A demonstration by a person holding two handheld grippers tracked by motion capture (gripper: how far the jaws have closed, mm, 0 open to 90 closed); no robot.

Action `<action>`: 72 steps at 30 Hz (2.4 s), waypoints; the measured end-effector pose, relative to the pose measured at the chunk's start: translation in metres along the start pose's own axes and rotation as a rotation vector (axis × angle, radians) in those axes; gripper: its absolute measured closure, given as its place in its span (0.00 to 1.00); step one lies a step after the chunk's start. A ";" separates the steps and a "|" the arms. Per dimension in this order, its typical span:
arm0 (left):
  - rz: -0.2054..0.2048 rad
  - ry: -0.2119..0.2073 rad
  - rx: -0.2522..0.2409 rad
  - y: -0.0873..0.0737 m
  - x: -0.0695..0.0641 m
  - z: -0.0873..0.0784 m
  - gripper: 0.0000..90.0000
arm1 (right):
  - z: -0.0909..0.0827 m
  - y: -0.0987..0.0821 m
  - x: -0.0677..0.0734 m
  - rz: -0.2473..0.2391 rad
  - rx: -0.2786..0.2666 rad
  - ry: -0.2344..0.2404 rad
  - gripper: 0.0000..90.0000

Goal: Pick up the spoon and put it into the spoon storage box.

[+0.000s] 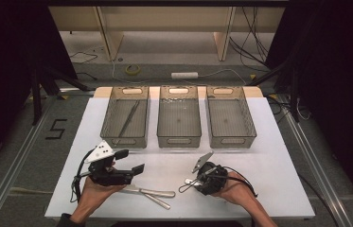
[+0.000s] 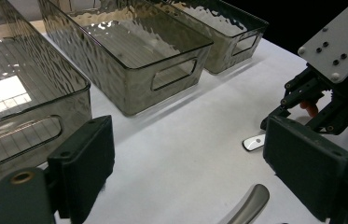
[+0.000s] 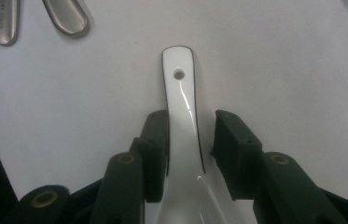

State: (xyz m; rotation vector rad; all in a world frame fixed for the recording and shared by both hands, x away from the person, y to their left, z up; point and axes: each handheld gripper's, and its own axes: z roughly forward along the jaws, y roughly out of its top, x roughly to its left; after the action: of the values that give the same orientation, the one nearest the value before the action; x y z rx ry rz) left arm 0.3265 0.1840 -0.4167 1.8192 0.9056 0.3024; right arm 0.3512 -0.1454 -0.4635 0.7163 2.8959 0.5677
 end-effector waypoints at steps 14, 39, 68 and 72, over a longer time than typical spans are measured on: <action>0.003 -0.003 0.005 0.000 0.000 0.001 0.18 | 0.001 0.008 0.001 -0.041 0.054 0.013 0.84; 0.001 0.002 -0.004 0.000 0.001 0.000 0.18 | -0.039 0.008 -0.021 0.003 -0.100 0.013 0.85; 0.001 0.001 -0.003 0.000 0.002 0.000 0.18 | -0.080 0.086 -0.079 0.092 -0.347 -0.081 0.85; 0.001 0.000 -0.003 0.000 0.002 0.000 0.18 | -0.082 0.096 -0.083 0.099 -0.361 -0.085 0.85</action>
State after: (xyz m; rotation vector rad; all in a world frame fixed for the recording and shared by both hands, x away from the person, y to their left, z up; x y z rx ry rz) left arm 0.3278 0.1849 -0.4173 1.8165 0.9038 0.3041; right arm 0.4505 -0.1329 -0.3499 0.8053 2.5866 1.0106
